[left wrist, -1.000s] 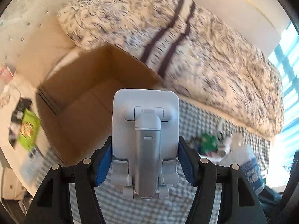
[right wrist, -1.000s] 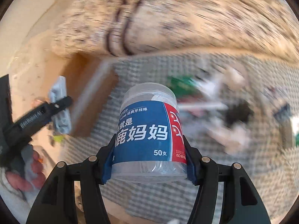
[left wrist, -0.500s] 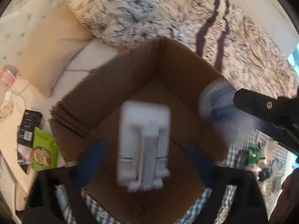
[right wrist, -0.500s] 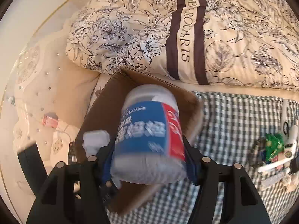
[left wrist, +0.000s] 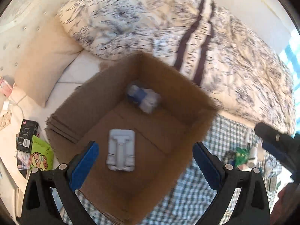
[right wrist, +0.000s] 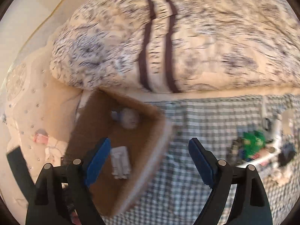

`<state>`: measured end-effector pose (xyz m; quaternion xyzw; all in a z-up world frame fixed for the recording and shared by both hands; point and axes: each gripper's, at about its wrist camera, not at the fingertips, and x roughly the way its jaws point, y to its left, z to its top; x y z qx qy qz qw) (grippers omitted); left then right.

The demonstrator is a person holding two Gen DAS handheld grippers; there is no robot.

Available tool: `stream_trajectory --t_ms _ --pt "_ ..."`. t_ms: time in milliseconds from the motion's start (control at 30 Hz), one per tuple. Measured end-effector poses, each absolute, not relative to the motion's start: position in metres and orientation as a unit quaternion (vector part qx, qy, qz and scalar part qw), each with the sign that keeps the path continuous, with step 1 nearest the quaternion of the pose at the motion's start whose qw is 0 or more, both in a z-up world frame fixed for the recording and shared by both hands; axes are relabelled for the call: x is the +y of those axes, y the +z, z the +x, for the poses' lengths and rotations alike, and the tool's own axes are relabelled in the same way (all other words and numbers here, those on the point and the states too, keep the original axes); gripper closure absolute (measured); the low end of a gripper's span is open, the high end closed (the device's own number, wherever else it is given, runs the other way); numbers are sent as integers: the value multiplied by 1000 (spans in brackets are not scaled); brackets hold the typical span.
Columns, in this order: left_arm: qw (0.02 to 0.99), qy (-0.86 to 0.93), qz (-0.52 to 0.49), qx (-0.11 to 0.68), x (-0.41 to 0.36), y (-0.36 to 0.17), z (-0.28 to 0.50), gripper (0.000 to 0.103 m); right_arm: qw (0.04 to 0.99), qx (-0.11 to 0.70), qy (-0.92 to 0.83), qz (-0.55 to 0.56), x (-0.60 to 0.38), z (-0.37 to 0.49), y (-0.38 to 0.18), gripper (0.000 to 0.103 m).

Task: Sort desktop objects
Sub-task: 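Carry the phone stand and floss tub into the cardboard box and release both, then grasp the white lace cloth with the left tool while the right tool grasps the green medicine box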

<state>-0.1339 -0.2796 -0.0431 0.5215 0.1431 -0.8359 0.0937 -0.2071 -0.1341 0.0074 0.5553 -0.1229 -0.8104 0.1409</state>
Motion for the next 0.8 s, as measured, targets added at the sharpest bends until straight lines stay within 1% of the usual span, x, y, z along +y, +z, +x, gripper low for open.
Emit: stream_trajectory --t_ms 200,333,467,667,800 --pt "51 -838 531 112 -191 -40 -129 0 78 -159 -811 557 -26 -167 5 18" --pt "35 -835 540 100 -122 -48 -120 0 35 -157 -812 560 51 -138 -2 18" --pt "13 -821 562 98 -53 -63 -110 0 -5 -161 -803 573 130 -118 -10 18" --pt "-22 -801 590 94 45 -89 -102 0 -63 -193 -789 580 259 -105 -20 18" --pt "-53 -794 602 71 103 -106 -98 0 -87 -185 -790 579 321 -110 -27 18"
